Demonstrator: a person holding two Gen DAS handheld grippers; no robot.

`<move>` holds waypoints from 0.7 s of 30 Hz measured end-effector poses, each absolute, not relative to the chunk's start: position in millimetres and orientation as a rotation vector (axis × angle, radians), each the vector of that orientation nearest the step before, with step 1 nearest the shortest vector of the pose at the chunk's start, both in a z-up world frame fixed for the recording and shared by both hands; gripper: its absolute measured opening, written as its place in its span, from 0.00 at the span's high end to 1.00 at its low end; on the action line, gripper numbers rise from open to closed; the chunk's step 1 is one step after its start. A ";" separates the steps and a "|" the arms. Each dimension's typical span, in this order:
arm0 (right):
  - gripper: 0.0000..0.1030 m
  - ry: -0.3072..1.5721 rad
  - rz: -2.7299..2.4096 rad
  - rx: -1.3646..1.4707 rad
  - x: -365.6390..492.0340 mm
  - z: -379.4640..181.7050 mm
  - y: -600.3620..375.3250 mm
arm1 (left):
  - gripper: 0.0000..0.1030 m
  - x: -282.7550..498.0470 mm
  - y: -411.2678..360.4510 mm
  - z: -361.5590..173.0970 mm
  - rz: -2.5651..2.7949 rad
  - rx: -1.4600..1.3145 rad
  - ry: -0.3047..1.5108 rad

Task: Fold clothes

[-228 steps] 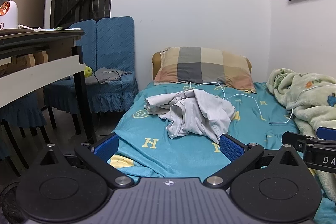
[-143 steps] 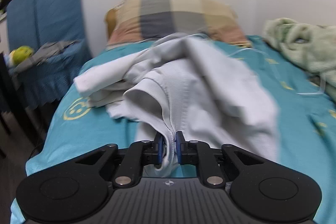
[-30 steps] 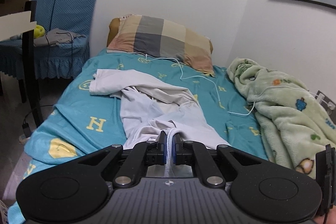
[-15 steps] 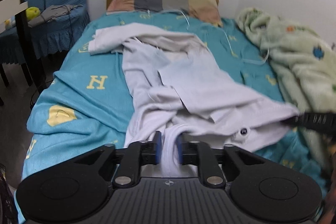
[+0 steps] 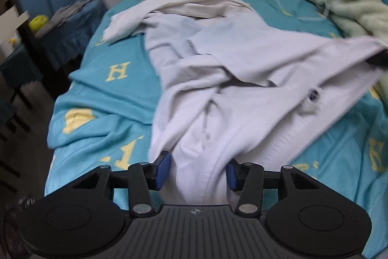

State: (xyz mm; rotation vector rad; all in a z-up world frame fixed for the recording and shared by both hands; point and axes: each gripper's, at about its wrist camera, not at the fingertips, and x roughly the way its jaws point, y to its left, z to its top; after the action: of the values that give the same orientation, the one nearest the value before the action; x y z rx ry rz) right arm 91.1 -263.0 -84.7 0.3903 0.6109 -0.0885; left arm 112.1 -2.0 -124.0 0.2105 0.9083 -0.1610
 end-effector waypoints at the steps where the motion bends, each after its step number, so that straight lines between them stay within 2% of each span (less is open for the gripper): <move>1: 0.88 0.609 -0.096 0.385 91.2 -84.6 -263.5 | 0.57 113.1 1.4 -122.7 -0.151 0.194 0.908; 3: 0.88 0.610 -0.114 0.374 91.7 -85.3 -264.7 | 0.59 114.4 5.7 -119.8 -0.132 0.174 0.898; 7: 0.88 0.636 -0.159 0.342 95.3 -92.3 -265.9 | 0.75 118.1 12.2 -114.1 -0.089 0.140 0.869; 11: 0.88 0.706 -0.180 0.344 100.0 -107.2 -268.7 | 0.87 117.8 16.7 -105.7 -0.072 0.101 0.832; 15: 0.88 0.706 -0.182 0.365 98.2 -110.9 -269.4 | 0.91 110.6 15.1 -91.8 -0.074 0.094 0.751; 21: 0.88 0.606 -0.132 0.338 89.5 -91.9 -259.6 | 0.93 101.6 22.5 -67.6 -0.073 0.031 0.640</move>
State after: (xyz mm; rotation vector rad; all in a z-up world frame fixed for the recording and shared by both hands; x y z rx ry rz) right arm 89.5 -259.6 -91.9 0.3381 0.6062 -0.1316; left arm 101.6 22.5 -67.6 0.0307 0.6403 -0.0730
